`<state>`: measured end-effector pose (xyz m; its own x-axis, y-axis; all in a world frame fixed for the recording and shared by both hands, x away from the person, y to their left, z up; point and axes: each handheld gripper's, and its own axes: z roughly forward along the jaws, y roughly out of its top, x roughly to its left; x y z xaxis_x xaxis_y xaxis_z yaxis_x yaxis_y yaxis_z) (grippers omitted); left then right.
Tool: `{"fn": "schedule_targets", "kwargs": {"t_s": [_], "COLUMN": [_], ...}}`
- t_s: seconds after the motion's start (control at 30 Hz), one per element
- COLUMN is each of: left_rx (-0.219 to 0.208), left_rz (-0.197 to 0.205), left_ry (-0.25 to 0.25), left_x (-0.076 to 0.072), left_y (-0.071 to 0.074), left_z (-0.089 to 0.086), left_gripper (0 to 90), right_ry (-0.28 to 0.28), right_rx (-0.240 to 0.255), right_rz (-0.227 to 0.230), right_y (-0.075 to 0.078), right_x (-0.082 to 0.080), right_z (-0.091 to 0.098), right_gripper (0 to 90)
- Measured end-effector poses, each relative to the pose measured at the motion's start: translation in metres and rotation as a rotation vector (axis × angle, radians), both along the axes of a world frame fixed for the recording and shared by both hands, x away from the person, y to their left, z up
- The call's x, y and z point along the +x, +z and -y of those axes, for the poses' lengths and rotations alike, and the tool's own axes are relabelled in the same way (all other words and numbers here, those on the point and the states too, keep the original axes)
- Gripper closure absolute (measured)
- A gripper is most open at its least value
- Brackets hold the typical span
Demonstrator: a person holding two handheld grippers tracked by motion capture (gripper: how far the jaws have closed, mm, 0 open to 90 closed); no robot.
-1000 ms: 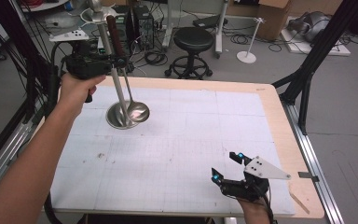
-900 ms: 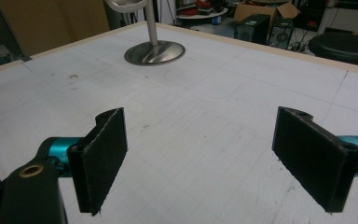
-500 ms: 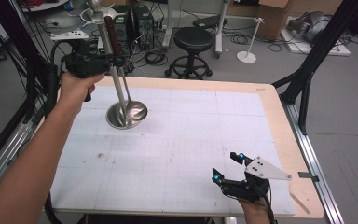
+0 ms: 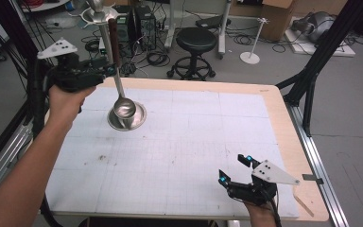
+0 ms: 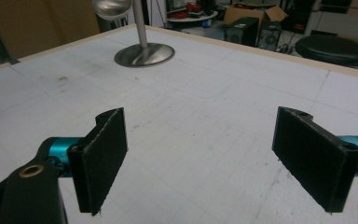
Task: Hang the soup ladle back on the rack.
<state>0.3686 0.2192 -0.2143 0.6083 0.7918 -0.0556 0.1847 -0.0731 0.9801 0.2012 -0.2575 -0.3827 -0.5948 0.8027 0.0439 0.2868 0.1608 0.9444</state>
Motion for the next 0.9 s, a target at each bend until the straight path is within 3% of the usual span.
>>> {"fn": "schedule_targets", "kwargs": {"t_s": [0.17,0.3,0.43,0.6,0.77,0.9], "left_rx": [-0.024,-0.044,-0.049,-0.087,-0.086,-0.078], "left_rz": [0.019,0.038,0.043,0.063,0.068,0.071], "left_ry": [-0.042,-0.113,-0.130,-0.147,-0.171,-0.158], "left_x": [-0.035,-0.061,-0.079,-0.099,-0.121,-0.139], "left_y": [-0.012,-0.040,-0.070,-0.101,-0.129,-0.147], "left_z": [-0.008,-0.008,-0.009,-0.017,-0.024,-0.029], "left_gripper": [37.4,27.2,17.9,18.6,18.6,18.6], "right_ry": [-0.037,-0.061,-0.076,-0.092,-0.098,-0.105], "right_rx": [-0.009,-0.010,-0.013,-0.020,-0.038,-0.036], "right_rz": [0.002,0.001,0.001,-0.010,-0.021,-0.030], "right_y": [0.000,-0.001,-0.002,-0.005,-0.010,-0.012], "right_x": [-0.001,-0.002,-0.003,-0.005,-0.009,-0.015], "right_z": [0.002,0.006,0.008,0.011,0.014,0.015], "right_gripper": [16.7,16.6,16.7,16.6,16.7,16.7]}}
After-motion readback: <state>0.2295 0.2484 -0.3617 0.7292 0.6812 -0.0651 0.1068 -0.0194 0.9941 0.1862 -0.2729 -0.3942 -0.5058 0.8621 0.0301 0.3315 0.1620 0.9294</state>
